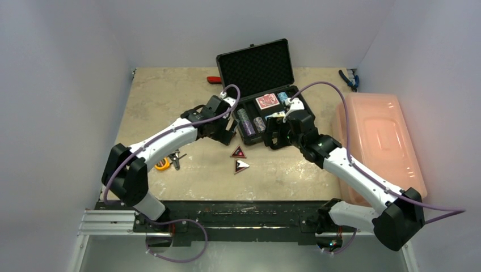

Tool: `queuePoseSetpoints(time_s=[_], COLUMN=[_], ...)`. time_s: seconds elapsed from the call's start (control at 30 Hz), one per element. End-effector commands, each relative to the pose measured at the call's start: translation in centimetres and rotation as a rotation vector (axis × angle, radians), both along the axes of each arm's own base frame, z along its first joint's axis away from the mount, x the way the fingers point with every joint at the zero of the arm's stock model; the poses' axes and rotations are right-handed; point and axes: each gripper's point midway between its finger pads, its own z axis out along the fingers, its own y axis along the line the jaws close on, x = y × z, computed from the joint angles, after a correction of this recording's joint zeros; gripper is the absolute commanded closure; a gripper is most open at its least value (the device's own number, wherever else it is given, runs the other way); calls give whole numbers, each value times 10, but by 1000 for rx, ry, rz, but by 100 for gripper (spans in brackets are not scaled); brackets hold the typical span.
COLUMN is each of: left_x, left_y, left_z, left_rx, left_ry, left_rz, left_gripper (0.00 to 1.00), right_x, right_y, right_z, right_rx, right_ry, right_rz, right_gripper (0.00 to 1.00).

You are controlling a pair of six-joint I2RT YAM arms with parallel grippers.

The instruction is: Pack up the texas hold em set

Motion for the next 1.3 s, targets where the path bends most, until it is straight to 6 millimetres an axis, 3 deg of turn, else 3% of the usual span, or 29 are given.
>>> queuePoseSetpoints(time_s=[0.0, 0.3, 0.43, 0.57, 1.27], left_x=[27, 39, 46, 52, 52], left_y=[-21, -38, -39, -37, -38], left_z=[5, -33, -40, -50, -89], left_rx=[-33, 7, -6, -16, 1], left_ry=[-65, -16, -3, 36, 126], left_rz=[-54, -170, -180, -180, -183], left_gripper=[13, 18, 23, 34, 43], right_x=[-1, -6, -6, -5, 1], right_y=[-2, -5, -4, -1, 9], right_z=[14, 19, 20, 18, 20], right_rx=[9, 5, 7, 6, 5], right_ry=[-34, -42, -46, -36, -22], right_rz=[-1, 14, 18, 30, 58], right_gripper=[5, 5, 5, 5, 5])
